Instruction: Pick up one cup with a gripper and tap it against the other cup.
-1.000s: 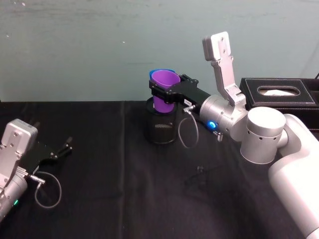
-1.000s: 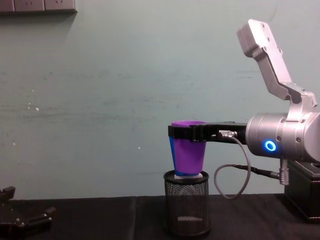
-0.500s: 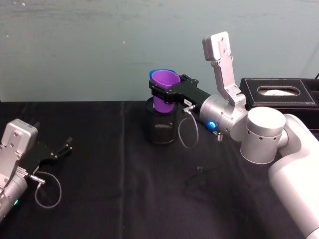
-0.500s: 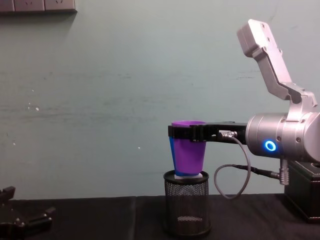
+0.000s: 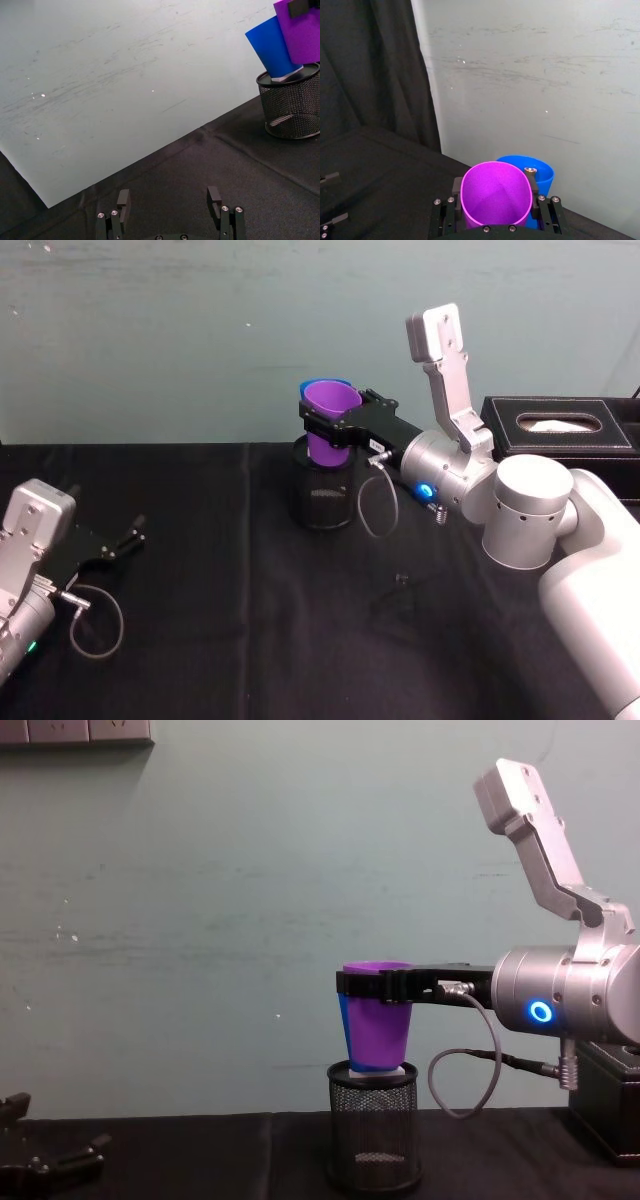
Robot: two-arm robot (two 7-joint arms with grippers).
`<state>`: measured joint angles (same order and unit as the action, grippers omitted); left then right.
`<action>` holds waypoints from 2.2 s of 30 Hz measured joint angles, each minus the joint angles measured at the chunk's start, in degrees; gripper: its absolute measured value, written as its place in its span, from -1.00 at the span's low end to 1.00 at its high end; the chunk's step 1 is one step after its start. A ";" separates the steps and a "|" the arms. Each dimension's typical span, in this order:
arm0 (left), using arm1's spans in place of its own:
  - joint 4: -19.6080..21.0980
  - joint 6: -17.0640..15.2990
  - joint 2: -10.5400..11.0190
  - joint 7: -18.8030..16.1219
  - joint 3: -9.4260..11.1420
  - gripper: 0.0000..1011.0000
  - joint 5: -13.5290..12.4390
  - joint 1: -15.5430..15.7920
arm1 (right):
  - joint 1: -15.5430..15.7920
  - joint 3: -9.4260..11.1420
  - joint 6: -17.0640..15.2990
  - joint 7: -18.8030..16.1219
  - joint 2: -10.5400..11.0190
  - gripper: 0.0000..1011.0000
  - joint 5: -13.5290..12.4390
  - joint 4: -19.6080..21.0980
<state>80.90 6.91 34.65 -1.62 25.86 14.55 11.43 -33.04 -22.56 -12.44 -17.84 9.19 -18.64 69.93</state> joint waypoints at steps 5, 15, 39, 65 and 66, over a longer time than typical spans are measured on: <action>0.00 0.00 0.00 0.00 0.00 0.98 0.00 0.00 | 0.00 0.00 0.00 0.00 0.00 0.46 0.00 0.00; 0.00 0.00 0.00 0.00 0.00 0.98 0.00 0.00 | 0.00 0.00 0.00 0.00 0.00 0.46 0.00 0.00; 0.00 0.00 0.00 0.00 0.00 0.98 0.00 0.00 | 11.14 1.40 0.37 -1.70 5.71 0.46 -3.19 13.17; 0.00 0.00 0.00 0.00 0.00 0.98 0.00 0.00 | 22.04 -0.04 11.77 -0.11 6.95 0.46 3.03 11.52; 0.00 0.00 0.00 0.00 0.00 0.98 0.00 0.00 | 22.09 -0.03 11.93 -0.07 6.81 0.46 3.23 11.28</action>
<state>80.90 6.91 34.65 -1.62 25.86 14.55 11.43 -10.95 -22.59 -0.50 -17.92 16.00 -15.41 81.21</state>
